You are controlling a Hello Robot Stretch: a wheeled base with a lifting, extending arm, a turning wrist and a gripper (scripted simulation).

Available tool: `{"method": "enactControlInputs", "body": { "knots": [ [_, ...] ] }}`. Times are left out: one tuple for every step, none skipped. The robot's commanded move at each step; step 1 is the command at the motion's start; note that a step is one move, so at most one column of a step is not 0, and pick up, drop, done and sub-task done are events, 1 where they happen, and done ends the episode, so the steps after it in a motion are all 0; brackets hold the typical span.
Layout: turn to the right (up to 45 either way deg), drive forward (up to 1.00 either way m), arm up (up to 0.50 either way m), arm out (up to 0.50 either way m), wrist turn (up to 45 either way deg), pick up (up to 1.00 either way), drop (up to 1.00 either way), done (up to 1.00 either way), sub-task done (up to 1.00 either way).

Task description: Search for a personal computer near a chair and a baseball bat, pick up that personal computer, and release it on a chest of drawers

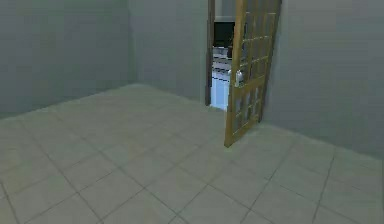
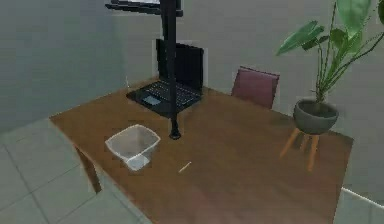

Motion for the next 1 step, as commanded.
{"method": "enactControlInputs", "body": {
  "knots": [
    [-45.0,0.0,0.0,0.0,0.0,0.0,0.0,0.0,0.0]
  ]
}}
